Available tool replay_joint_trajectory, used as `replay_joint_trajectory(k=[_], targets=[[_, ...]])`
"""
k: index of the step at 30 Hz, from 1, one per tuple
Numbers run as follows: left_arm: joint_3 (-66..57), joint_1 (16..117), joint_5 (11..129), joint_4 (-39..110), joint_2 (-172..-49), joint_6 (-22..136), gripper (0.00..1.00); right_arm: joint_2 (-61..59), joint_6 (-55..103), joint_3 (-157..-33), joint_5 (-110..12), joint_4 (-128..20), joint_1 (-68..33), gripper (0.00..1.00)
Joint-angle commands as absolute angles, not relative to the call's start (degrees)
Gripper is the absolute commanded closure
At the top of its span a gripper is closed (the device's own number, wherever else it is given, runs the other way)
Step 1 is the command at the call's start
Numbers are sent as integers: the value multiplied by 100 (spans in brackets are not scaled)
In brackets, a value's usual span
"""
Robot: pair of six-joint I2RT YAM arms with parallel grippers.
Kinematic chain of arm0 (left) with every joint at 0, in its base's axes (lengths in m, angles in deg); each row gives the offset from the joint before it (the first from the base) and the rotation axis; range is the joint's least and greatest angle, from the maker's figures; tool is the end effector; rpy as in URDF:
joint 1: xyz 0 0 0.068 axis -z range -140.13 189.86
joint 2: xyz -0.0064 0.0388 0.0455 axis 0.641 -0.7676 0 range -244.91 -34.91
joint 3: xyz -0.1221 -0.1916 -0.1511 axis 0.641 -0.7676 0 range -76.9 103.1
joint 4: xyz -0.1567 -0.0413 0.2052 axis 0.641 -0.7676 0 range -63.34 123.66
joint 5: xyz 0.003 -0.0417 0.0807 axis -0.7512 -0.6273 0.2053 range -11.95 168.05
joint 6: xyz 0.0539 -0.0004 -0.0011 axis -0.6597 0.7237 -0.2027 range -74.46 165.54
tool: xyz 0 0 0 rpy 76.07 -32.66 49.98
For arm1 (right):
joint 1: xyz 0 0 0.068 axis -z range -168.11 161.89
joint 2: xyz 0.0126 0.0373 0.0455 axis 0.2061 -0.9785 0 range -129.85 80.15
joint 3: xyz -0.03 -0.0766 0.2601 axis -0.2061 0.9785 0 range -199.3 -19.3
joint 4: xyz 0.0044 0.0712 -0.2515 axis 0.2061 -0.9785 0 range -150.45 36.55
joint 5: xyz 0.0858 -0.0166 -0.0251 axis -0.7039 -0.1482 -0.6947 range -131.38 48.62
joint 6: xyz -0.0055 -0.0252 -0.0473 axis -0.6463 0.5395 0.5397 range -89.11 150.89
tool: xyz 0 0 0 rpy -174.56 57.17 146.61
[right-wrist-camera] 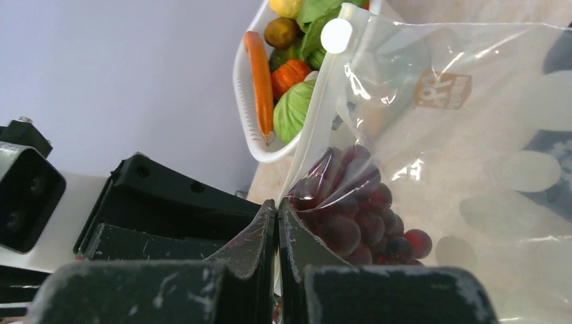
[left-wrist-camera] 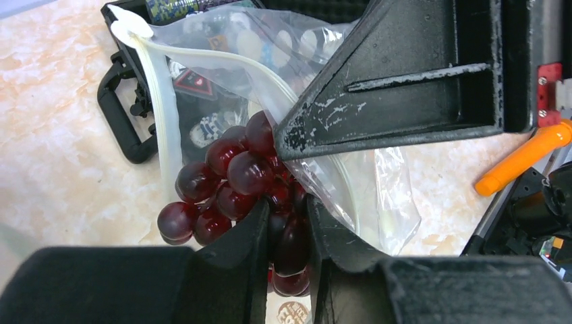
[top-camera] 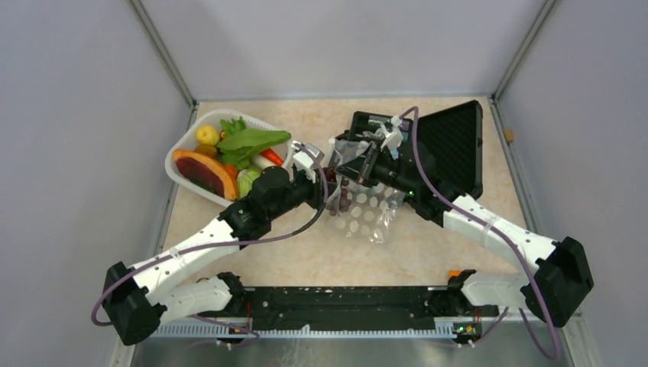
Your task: Place the food in the zip-top bag and seal the zipper
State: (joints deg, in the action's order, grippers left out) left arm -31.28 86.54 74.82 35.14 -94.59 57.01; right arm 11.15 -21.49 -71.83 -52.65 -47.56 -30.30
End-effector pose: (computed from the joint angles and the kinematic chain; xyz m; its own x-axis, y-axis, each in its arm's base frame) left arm 0.1671 -0.1803 0.3163 -0.2983 0.0271 -0.9541 0.7191 0.6636 -0.2060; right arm 0.2061 0.1961 0.3281 -0.7175 0.3982 -0.5716 -0.3811 0.4624 0.8006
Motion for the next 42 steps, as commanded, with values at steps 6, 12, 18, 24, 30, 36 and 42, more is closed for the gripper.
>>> replay_joint_trajectory(k=[6, 12, 18, 24, 30, 36, 42], targets=[[-2886, 8697, 6913, 3590, -9619, 5794, 47, 1139, -2805, -6667, -6494, -3148, -2775, 100], [-3062, 8690, 7296, 3542, -9143, 5943, 30, 1246, -2895, -6496, -6406, -3108, -2732, 100], [-3136, 8689, 7557, 3512, -8891, 5916, 22, 1204, -3138, -6364, -6480, -2888, -2654, 100], [-3536, 8690, 8235, 3193, -8034, 6065, 10, 1175, -3277, -6287, -6555, -2785, -2519, 100], [-4073, 8689, 8798, 2536, -7696, 6401, 11, 1188, -3318, -6215, -6568, -2764, -2450, 100], [-4386, 8604, 8840, 2363, -7984, 7299, 28, 1253, -3261, -6199, -6485, -2898, -2450, 100], [-4695, 8502, 8583, 2727, -8194, 7891, 40, 1281, -3228, -6210, -6484, -2937, -2450, 100]])
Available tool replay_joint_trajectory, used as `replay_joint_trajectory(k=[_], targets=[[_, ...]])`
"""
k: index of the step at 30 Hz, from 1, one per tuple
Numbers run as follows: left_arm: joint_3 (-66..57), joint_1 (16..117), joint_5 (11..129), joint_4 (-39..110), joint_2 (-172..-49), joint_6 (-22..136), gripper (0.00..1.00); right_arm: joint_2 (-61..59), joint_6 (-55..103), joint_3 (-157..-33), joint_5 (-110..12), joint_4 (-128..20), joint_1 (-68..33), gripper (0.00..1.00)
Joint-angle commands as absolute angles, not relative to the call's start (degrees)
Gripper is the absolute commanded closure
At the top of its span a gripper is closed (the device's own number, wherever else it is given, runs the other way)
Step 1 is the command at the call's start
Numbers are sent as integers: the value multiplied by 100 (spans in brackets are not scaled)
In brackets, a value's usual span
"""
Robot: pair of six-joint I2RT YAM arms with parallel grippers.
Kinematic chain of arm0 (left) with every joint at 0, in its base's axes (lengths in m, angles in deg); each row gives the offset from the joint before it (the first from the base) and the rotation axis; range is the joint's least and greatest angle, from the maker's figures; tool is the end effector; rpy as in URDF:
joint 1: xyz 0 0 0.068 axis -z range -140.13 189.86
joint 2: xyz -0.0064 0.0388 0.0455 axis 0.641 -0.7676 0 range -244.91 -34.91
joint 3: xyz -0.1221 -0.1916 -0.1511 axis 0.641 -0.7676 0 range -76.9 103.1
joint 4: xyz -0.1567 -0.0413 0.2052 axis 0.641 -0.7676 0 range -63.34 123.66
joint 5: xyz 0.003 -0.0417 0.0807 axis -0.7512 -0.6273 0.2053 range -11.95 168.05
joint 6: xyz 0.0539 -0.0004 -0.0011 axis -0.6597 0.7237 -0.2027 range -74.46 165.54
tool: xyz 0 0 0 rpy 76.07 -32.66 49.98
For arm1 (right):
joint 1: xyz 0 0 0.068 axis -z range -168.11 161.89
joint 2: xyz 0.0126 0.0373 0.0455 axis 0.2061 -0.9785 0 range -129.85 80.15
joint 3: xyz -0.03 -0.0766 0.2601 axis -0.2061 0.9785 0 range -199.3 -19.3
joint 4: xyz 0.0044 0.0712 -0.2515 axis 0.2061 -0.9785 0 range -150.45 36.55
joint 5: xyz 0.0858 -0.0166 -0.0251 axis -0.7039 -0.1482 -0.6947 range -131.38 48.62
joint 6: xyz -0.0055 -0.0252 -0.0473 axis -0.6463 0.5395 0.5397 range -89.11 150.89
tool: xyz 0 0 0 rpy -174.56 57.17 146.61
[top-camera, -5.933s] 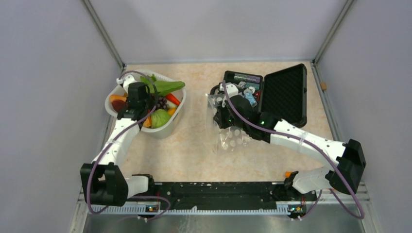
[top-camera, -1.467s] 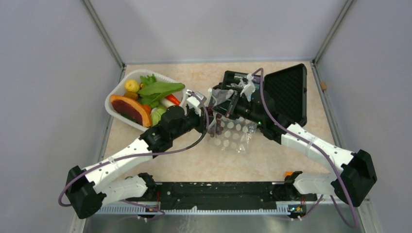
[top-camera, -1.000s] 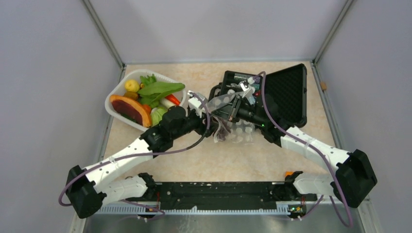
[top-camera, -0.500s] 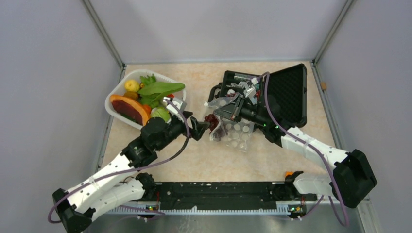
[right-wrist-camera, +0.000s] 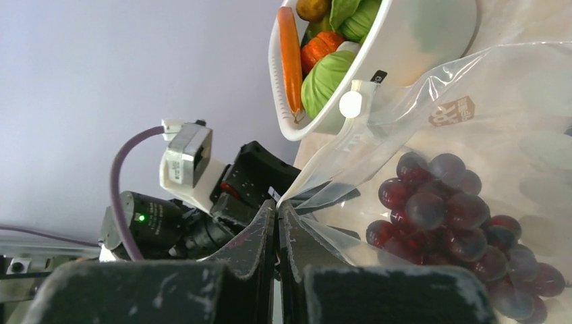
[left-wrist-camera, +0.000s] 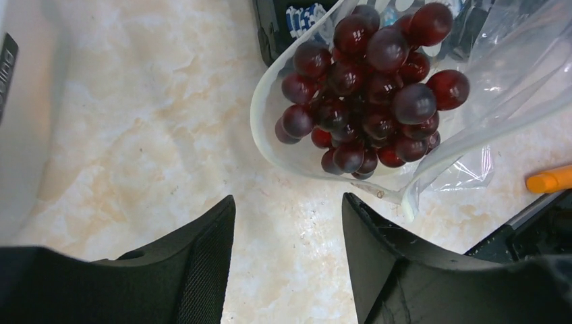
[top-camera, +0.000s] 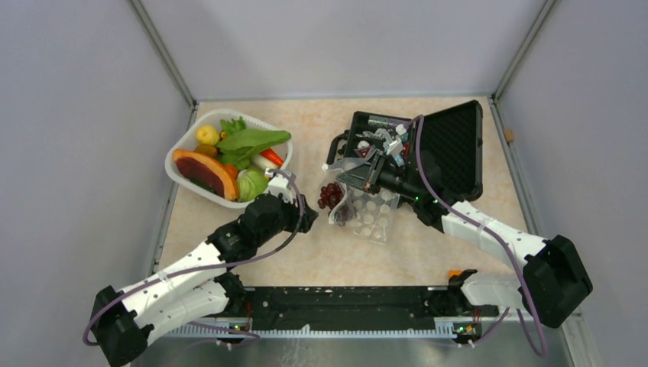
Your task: Place the food in the zip-top bag and seal the zipper
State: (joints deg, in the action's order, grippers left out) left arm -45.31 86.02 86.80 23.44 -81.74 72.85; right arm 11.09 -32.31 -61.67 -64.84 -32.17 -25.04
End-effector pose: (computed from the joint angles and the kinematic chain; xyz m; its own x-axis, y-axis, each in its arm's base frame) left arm 0.1355 -0.1334 0.2526 -0.5479 -0.0840 -0.8323 0.4123 0.8386 -0.3561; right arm 0.2135 0.1781 0.2936 -0.8087 0.4165 -0.4153 -0.3241 0.2737 0.9056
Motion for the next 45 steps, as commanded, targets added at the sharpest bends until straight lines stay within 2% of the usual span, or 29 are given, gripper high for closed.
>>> replay_joint_trajectory(k=[1, 4, 11, 15, 24, 37, 39, 41, 45], targets=[[-4759, 8445, 8494, 2814, -8208, 7960, 42, 1285, -3217, -6215, -6478, -2949, -2450, 100], [-4950, 8169, 8267, 3003, -8245, 8307, 47, 1292, -3183, -6257, -6474, -3004, -2450, 100], [-5422, 7437, 7385, 4136, -8388, 8907, 49, 1330, -3151, -6272, -6485, -3049, -2450, 100], [-5351, 7396, 7129, 4493, -8679, 8878, 48, 1321, -3151, -6272, -6486, -3076, -2450, 100], [-5309, 7371, 7099, 4514, -9197, 8885, 60, 1350, -3142, -6305, -6484, -3062, -2450, 100], [-5212, 7370, 6807, 5538, -9933, 9210, 60, 1361, -3186, -6213, -6496, -2954, -2450, 100], [-5240, 7374, 6776, 5642, -10047, 9267, 66, 1372, -3189, -6202, -6489, -2954, -2451, 100], [-5258, 7370, 6767, 5676, -10112, 9310, 68, 1375, -3194, -6193, -6493, -2941, -2450, 100], [-5266, 7370, 6732, 5754, -10119, 9310, 83, 1389, -3187, -6159, -6464, -2956, -2450, 100]])
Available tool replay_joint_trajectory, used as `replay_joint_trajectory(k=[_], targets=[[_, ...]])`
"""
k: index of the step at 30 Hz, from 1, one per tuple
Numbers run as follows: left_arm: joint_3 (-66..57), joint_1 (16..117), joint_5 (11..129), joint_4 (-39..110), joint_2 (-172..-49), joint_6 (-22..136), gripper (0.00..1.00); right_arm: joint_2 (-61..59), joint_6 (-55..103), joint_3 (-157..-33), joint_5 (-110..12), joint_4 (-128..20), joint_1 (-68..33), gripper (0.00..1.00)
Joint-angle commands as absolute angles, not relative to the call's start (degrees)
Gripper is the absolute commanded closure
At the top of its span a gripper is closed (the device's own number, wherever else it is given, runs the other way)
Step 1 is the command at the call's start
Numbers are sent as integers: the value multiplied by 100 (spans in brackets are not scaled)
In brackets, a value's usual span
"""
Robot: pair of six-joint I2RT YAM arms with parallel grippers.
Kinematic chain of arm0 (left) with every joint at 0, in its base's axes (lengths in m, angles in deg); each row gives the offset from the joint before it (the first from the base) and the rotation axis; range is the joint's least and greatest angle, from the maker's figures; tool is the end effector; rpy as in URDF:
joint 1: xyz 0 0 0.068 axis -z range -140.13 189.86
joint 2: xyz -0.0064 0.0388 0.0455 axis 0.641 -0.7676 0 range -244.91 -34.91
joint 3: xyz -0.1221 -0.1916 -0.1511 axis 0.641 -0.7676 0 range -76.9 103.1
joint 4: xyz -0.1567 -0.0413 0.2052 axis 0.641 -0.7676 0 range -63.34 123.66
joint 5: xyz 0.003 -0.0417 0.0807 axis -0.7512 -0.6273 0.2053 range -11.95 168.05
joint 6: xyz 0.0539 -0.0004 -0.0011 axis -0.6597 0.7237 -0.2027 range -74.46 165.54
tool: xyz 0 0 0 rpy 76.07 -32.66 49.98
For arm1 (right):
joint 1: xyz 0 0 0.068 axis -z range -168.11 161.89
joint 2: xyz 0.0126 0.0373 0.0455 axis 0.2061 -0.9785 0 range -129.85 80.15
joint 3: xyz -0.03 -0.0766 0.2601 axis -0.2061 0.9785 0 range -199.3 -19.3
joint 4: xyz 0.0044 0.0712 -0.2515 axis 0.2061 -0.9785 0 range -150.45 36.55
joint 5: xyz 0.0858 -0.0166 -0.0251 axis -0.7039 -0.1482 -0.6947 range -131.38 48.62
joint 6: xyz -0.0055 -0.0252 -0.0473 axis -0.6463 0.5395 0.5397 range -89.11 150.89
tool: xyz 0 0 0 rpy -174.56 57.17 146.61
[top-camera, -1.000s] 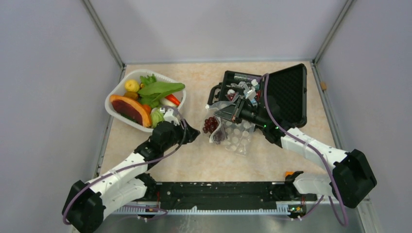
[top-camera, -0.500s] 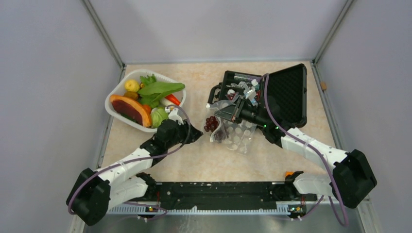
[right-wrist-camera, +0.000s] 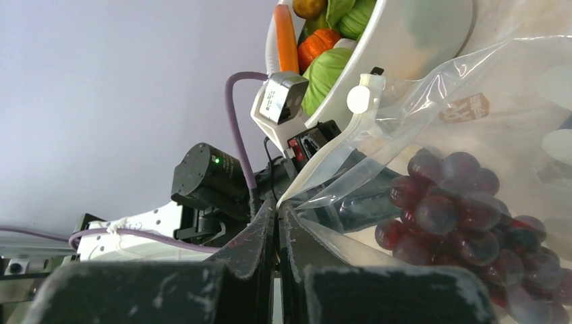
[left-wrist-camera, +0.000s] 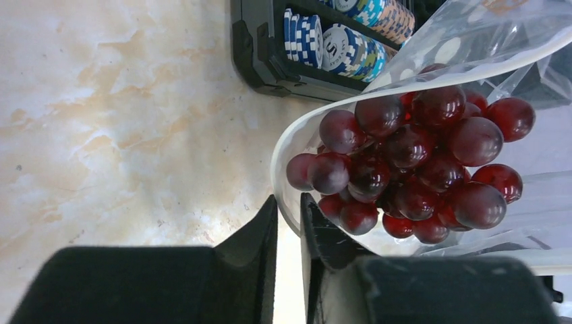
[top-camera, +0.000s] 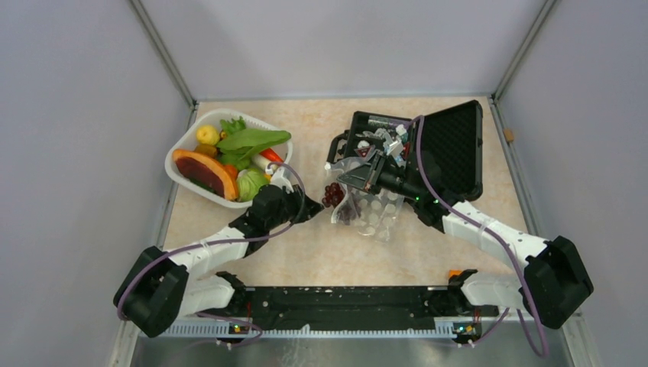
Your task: Place the food in the zip-top bag and seal the zipper
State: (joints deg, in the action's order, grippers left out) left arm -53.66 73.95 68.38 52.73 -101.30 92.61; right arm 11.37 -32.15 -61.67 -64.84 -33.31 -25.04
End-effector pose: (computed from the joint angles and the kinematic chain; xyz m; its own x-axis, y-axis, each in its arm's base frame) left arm 0.1901 -0.1360 0.1871 -0.7276 -0.3791 -0.5717 0.2155 0.6649 -0.7151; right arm 0.2126 0.1775 0.2928 -0.8128 0.4120 -0.4118 -0.3155 0.2831 0.9057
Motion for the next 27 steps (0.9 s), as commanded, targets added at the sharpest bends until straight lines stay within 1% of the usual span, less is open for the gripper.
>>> replay_joint_trajectory(k=[1, 4, 5, 10, 17, 25, 27], targets=[[-5260, 7369, 6709, 5757, -10091, 9284, 85, 1393, -3175, -6158, -6462, -2974, -2450, 100], [-5203, 7363, 6618, 5709, -9969, 9137, 99, 1391, -3126, -6144, -6439, -3029, -2450, 100], [-5165, 7364, 6600, 5677, -9920, 9089, 100, 1397, -3119, -6141, -6429, -3040, -2450, 100], [-4982, 7362, 6494, 5464, -9629, 8814, 100, 1443, -3048, -6096, -6318, -3197, -2450, 100], [-4371, 7368, 6486, 4582, -8962, 8260, 100, 1706, -2651, -6139, -6151, -3610, -2450, 100], [-2970, 7373, 6114, 2714, -8484, 7623, 100, 2132, -2222, -6249, -5963, -4361, -2450, 100], [-2823, 7367, 6137, 2222, -8446, 7500, 100, 2226, -2219, -6201, -5906, -4411, -2454, 100]])
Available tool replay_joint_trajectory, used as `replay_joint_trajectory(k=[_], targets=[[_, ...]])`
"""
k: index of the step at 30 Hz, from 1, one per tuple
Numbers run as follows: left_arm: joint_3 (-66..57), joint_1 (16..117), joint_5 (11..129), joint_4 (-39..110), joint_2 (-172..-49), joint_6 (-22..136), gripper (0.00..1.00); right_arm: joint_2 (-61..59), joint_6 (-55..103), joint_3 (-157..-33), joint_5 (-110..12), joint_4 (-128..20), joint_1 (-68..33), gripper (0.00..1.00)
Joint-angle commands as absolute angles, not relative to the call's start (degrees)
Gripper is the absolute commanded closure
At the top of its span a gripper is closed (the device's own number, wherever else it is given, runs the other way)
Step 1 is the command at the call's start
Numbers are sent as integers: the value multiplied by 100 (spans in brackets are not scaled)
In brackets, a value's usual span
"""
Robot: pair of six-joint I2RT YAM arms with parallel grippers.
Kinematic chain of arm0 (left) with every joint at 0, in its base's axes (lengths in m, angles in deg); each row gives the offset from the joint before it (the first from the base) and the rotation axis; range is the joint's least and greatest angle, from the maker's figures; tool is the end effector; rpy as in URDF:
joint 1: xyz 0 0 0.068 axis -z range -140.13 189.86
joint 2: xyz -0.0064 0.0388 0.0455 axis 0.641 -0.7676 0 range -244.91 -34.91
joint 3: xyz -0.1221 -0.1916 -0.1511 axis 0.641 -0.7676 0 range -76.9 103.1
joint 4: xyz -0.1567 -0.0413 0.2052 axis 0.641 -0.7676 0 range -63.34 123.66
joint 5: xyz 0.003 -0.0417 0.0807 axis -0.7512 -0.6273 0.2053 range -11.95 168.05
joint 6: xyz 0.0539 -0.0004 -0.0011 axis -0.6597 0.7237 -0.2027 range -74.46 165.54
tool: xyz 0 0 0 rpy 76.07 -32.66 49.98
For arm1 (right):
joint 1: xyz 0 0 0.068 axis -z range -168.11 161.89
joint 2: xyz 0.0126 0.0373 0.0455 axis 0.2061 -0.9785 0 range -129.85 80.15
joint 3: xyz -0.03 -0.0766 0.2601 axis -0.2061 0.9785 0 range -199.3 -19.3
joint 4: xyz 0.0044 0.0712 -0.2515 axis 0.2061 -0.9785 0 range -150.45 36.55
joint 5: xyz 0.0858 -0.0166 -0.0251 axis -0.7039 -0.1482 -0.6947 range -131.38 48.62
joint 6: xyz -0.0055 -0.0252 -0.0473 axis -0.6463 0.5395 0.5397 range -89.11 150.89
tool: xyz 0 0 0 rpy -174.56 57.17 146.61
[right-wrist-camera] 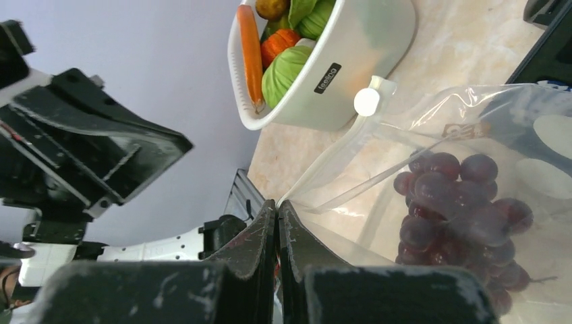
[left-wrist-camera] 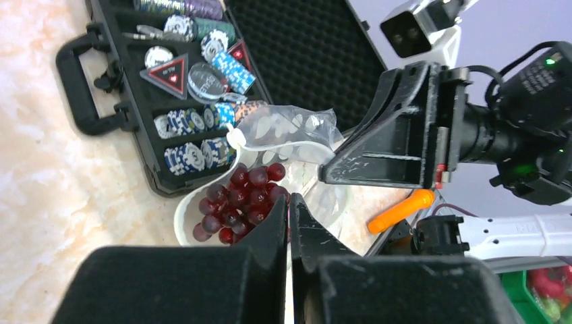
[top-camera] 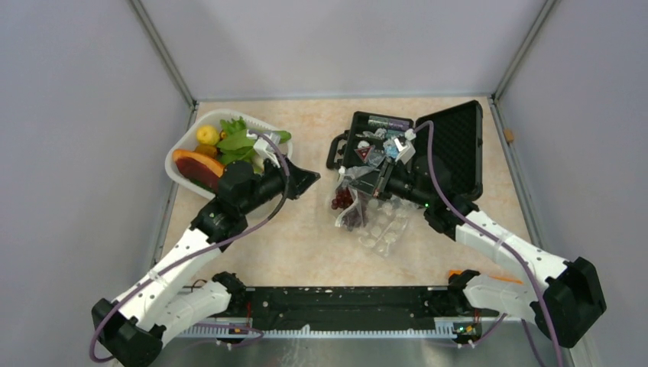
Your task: Place the food in the zip-top bag and seal the zipper
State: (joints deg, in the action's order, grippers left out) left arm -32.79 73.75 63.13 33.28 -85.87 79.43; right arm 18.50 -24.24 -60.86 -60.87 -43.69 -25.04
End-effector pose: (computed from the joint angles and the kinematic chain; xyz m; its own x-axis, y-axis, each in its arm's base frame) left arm 0.1705 -0.1257 0.3353 -0.5053 -0.3096 -0.8055 0.5651 0.5868 -0.5800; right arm 0.1937 0.1604 0.2988 -0.7619 0.3949 -0.5133 -0.3562 0.4064 0.8414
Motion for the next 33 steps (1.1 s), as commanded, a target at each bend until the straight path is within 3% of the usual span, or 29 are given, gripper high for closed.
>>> replay_joint_trajectory(k=[1, 2, 5, 7, 10, 19, 24, 33], targets=[[-2898, 7371, 6241, 2109, -8428, 7473, 92, 2255, -2219, -6182, -5876, -4435, -2450, 100], [-3068, 7364, 6347, 2161, -8422, 7458, 77, 2285, -2229, -6157, -5870, -4439, -2450, 100], [-3720, 7363, 6615, 2533, -8490, 7707, 59, 2288, -2343, -6131, -5886, -4368, -2450, 100], [-4129, 7363, 6623, 2883, -8566, 8028, 41, 2257, -2360, -6154, -5940, -4324, -2450, 100], [-4539, 7368, 6482, 3569, -8729, 8231, 33, 2212, -2335, -6220, -6042, -4296, -2450, 100], [-4698, 7313, 6318, 4503, -9340, 7641, 33, 2091, -2360, -6287, -6297, -4176, -2450, 100], [-4368, 7307, 6518, 3942, -9892, 7783, 46, 2067, -2375, -6303, -6329, -4079, -2450, 100], [-4427, 7301, 6170, 4567, -10179, 7766, 49, 1988, -2500, -6238, -6504, -3825, -2450, 100]])
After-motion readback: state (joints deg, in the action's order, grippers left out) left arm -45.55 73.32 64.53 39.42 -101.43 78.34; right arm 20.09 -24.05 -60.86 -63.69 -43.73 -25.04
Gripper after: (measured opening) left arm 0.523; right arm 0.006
